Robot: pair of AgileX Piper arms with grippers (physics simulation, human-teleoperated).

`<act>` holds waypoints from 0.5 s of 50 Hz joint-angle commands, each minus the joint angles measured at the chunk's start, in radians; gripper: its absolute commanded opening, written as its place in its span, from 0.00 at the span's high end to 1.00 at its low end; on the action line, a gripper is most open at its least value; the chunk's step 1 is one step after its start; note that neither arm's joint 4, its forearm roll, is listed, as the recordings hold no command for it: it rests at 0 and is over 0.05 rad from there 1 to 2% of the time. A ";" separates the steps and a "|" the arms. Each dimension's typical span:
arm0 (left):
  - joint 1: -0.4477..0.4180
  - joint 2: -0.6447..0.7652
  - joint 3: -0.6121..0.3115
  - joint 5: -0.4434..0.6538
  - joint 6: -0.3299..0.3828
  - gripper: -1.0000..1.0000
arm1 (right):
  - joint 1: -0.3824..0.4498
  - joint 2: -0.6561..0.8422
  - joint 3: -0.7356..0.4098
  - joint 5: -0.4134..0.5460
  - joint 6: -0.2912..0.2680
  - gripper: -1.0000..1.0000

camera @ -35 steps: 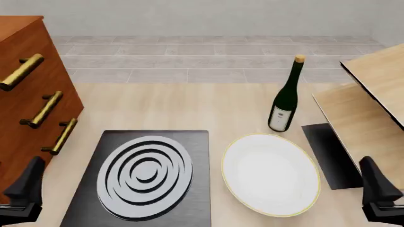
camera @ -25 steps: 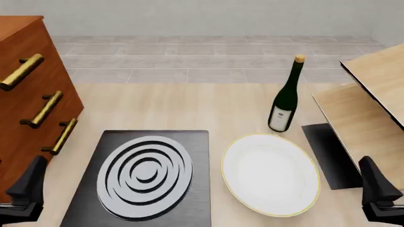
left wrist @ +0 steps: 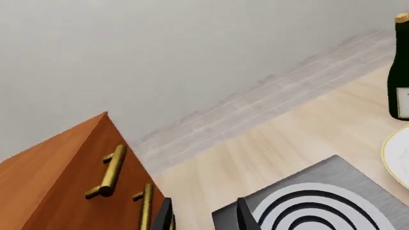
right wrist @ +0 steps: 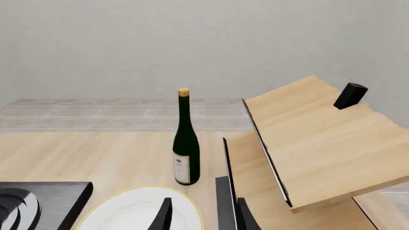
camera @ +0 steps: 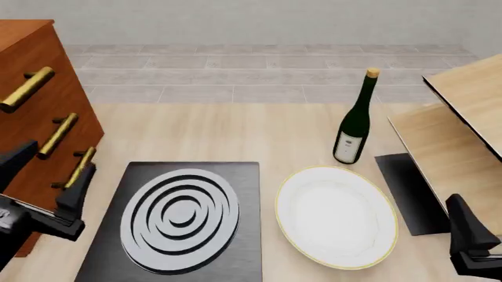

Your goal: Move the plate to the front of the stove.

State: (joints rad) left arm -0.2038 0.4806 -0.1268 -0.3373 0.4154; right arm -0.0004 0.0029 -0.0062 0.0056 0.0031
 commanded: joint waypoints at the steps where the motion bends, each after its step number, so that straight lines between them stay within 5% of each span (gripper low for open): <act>1: -0.137 0.218 -0.101 -0.119 0.276 0.00 | 0.000 0.000 -0.001 -0.001 -0.005 0.00; 13: -0.327 0.397 -0.232 -0.086 0.455 0.00 | 0.000 0.002 0.000 0.000 0.004 0.00; 25: -0.450 0.561 -0.267 -0.138 0.611 0.00 | 0.000 -0.001 -0.001 0.000 -0.003 0.00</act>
State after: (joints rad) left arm -0.5447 0.9062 -0.3459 -0.4477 0.8949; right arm -0.0005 0.0039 -0.0063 0.0045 0.0026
